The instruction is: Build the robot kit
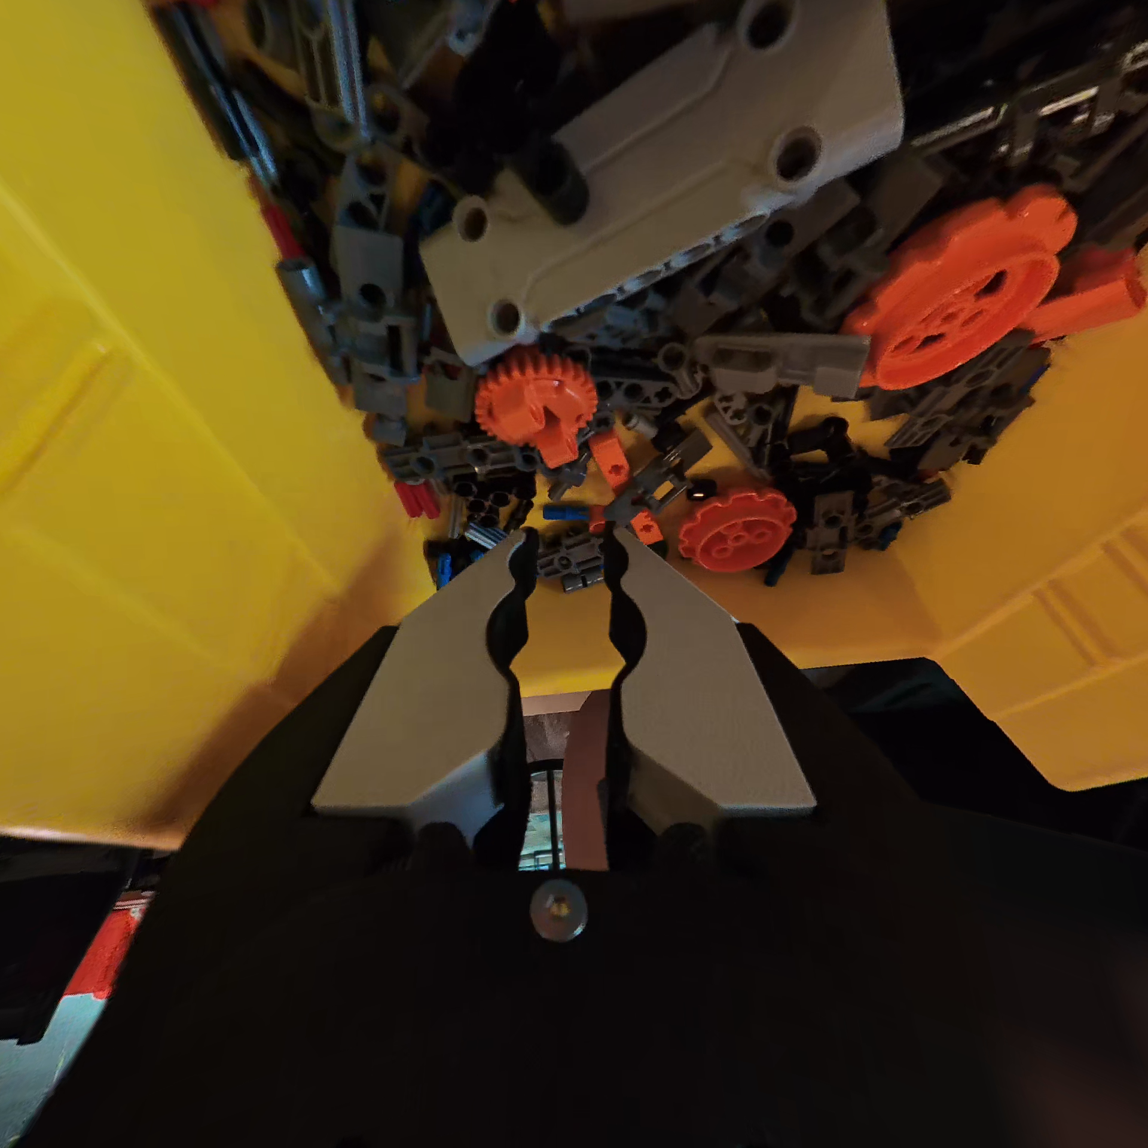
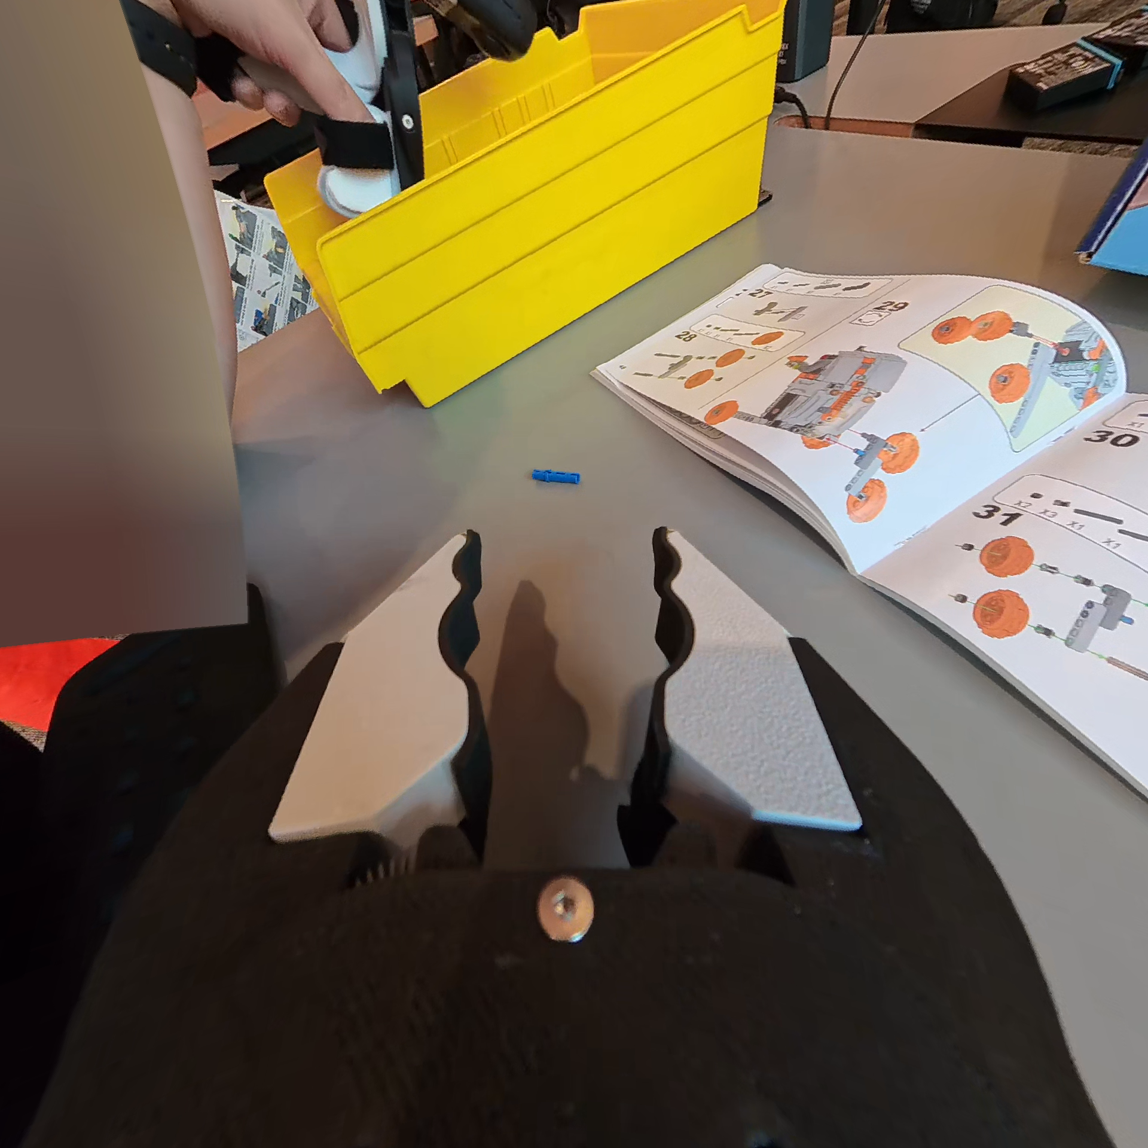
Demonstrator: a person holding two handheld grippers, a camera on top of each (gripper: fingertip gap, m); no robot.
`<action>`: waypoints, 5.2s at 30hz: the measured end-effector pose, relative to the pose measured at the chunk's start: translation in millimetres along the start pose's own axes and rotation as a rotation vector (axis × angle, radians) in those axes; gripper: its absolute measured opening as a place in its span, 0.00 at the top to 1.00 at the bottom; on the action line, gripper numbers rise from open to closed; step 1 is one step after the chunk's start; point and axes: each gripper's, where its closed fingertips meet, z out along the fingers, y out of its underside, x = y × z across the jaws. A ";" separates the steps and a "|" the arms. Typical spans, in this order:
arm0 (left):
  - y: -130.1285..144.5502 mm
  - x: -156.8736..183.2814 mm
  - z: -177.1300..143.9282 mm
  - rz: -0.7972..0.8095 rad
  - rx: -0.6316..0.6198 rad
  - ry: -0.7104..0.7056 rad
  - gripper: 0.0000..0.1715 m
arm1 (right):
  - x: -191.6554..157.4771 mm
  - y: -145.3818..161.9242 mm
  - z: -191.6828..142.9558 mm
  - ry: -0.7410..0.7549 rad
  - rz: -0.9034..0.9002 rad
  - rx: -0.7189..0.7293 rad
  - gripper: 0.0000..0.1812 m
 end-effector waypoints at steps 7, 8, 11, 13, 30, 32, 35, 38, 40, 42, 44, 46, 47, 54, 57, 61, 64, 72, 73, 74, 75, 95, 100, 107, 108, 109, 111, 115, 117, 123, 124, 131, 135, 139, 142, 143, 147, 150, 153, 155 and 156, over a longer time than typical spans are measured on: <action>1.4 -0.1 7.5 0.015 -0.052 -0.006 0.89 | -1.1 0.6 0.1 -0.012 0.011 -0.003 0.70; 1.2 0.5 7.8 0.014 -0.053 -0.002 0.90 | -1.4 0.9 0.3 -0.014 0.011 -0.005 0.70; 1.8 0.1 10.3 0.015 -0.067 0.002 0.90 | -2.9 1.9 0.8 -0.022 0.010 -0.012 0.70; 1.2 -0.2 10.8 0.010 -0.071 0.007 0.89 | -3.6 2.0 0.8 -0.025 0.009 -0.013 0.70; 0.6 -4.4 14.8 0.011 -0.102 -0.037 0.92 | -5.2 3.2 1.1 -0.041 0.025 -0.019 0.70; 0.4 -3.9 14.6 0.020 -0.100 -0.041 0.92 | -5.4 3.3 1.3 -0.042 0.026 -0.020 0.70; 0.4 -1.1 12.9 0.031 -0.089 -0.041 0.92 | -5.7 3.8 1.4 -0.044 0.026 -0.023 0.70; 3.2 -0.2 7.8 0.035 -0.064 -0.050 0.92 | -5.8 4.0 1.6 -0.045 0.028 -0.025 0.70; 5.4 0.2 1.0 0.028 -0.028 -0.058 0.92 | -5.9 4.3 1.9 -0.047 0.030 -0.027 0.70; 7.2 1.4 -9.9 0.030 0.036 -0.075 0.92 | -6.1 4.9 2.3 -0.050 0.034 -0.031 0.70; 7.3 6.1 -24.6 0.047 0.129 -0.088 0.92 | -6.2 5.5 2.7 -0.053 0.040 -0.036 0.70; 3.1 15.9 -42.0 0.092 0.243 -0.099 0.92 | -7.1 5.9 3.0 -0.058 0.043 -0.039 0.70; -0.8 23.3 -51.0 0.127 0.301 -0.100 0.92 | -7.5 5.9 2.8 -0.058 0.042 -0.038 0.70; -15.5 118.5 -90.6 0.501 0.560 -0.040 0.93 | -8.4 5.0 2.3 -0.052 0.023 -0.031 0.70; -5.6 165.7 -86.6 0.682 0.561 0.009 0.92 | -8.8 4.8 2.2 -0.057 0.030 -0.029 0.70; -0.4 213.4 -68.0 0.843 0.513 0.024 0.92 | -10.9 4.4 1.7 -0.061 0.019 -0.024 0.70; -4.6 229.1 -44.3 0.872 0.435 -0.019 0.92 | -12.0 4.0 1.1 -0.058 0.004 -0.022 0.70; -23.8 218.9 10.7 0.835 0.223 -0.205 0.92 | -17.2 4.6 -0.4 -0.074 0.003 -0.026 0.70; -24.8 217.0 14.7 0.833 0.205 -0.219 0.92 | -18.7 3.9 -1.2 -0.077 -0.004 -0.023 0.70; -25.7 215.4 18.0 0.831 0.190 -0.229 0.92 | -19.7 3.2 -1.8 -0.078 -0.011 -0.019 0.70; -26.3 214.2 21.0 0.829 0.176 -0.238 0.92 | -20.0 2.8 -2.2 -0.076 -0.017 -0.018 0.70; -18.9 205.4 4.3 0.831 0.204 -0.210 0.83 | -20.7 5.8 -1.5 -0.092 0.002 -0.029 0.70; -18.4 201.6 -72.8 0.745 0.547 -0.051 0.86 | -20.1 7.5 -0.5 -0.095 0.010 -0.036 0.70; -4.1 184.4 -178.2 0.676 1.042 0.074 0.84 | -20.8 8.3 0.5 -0.093 0.000 -0.042 0.70; -0.4 180.1 -193.5 0.661 1.117 0.088 0.85 | -20.9 8.4 0.5 -0.093 -0.001 -0.042 0.70; 4.5 175.8 -208.8 0.645 1.193 0.105 0.87 | -20.9 8.5 0.7 -0.094 -0.001 -0.043 0.70; 17.1 165.8 -242.9 0.612 1.372 0.128 0.90 | -20.8 8.6 0.8 -0.094 0.000 -0.044 0.70; 55.5 138.6 -301.8 0.511 1.757 0.116 0.98 | -20.5 8.7 0.9 -0.095 0.005 -0.045 0.70; 74.2 125.4 -319.2 0.462 1.924 0.087 0.98 | -20.3 8.9 1.1 -0.096 0.009 -0.046 0.70; 115.6 102.9 -342.2 0.391 2.211 -0.024 0.89 | -21.2 9.7 1.5 -0.095 -0.002 -0.052 0.70; 117.0 102.5 -342.1 0.391 2.210 -0.012 0.85 | -21.3 9.9 1.6 -0.096 -0.002 -0.053 0.70; 113.0 103.7 -342.4 0.383 2.199 0.103 0.58 | -21.7 10.5 2.0 -0.102 0.006 -0.057 0.70; 91.6 79.9 -330.4 0.253 2.071 -0.054 0.49 | -23.8 11.6 2.5 -0.110 0.001 -0.064 0.70; 61.6 57.2 -294.0 0.224 1.794 -0.237 0.59 | -23.3 11.6 2.7 -0.110 0.007 -0.065 0.70; 45.0 47.8 -274.1 0.199 1.654 -0.254 0.58 | -23.3 11.5 2.6 -0.110 0.007 -0.065 0.70; 43.7 45.3 -274.8 0.182 1.654 -0.250 0.56 | -23.3 11.6 2.7 -0.109 0.005 -0.065 0.70; 45.2 38.4 -276.9 0.159 1.670 -0.256 0.59 | -23.0 12.1 3.1 -0.107 0.005 -0.069 0.70; 37.2 38.2 -257.5 0.189 1.555 -0.256 0.67 | -22.6 12.3 3.2 -0.108 0.012 -0.071 0.70; 25.2 39.8 -241.0 0.229 1.446 -0.285 0.75 | -23.2 11.7 2.9 -0.110 0.008 -0.067 0.70; 16.1 42.4 -233.8 0.270 1.402 -0.293 0.84 | -23.8 11.6 2.7 -0.111 0.002 -0.065 0.70; 11.2 42.2 -228.7 0.281 1.372 -0.287 0.88 | -24.2 11.5 2.8 -0.112 0.002 -0.064 0.70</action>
